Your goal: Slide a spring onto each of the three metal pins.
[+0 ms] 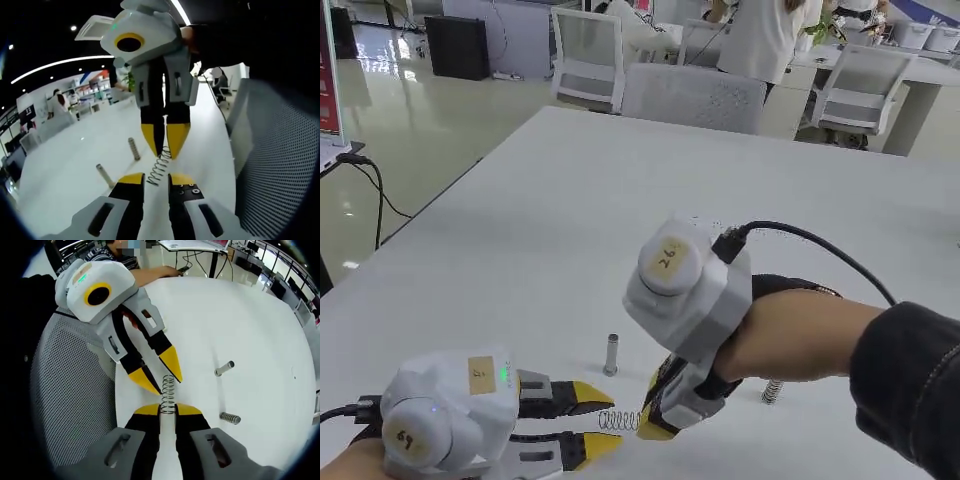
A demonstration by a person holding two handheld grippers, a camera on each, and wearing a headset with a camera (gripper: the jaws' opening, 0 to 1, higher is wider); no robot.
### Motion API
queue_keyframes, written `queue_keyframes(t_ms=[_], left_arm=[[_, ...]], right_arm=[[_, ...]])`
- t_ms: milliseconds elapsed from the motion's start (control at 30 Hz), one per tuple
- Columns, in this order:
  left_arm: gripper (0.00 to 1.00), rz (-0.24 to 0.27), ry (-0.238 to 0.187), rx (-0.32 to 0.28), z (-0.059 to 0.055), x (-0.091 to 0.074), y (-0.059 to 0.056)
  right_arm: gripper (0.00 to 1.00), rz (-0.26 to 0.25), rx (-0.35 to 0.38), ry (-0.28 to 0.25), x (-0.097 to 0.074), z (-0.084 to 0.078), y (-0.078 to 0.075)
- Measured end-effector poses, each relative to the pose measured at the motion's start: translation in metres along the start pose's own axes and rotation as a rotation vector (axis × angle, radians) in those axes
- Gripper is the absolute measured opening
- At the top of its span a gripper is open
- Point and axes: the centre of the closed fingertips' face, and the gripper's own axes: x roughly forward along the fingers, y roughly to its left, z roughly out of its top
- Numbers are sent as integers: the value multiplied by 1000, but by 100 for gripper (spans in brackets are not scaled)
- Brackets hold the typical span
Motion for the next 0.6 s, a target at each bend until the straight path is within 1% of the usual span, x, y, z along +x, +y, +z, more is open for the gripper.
queue_keyframes(t_ms=[133, 267, 333, 600], left_arm=[[5, 1, 6, 3, -1, 0, 0], [5, 0, 6, 0, -1, -1, 0], [3, 3, 10, -2, -2, -1, 1], [3, 4, 13, -21, -3, 0, 0]], right_arm=[[8, 1, 2, 0, -1, 1, 1], [8, -1, 2, -4, -3, 2, 1], [8, -3, 2, -11, -4, 3, 0], [8, -19, -13, -41, -10, 12, 0]])
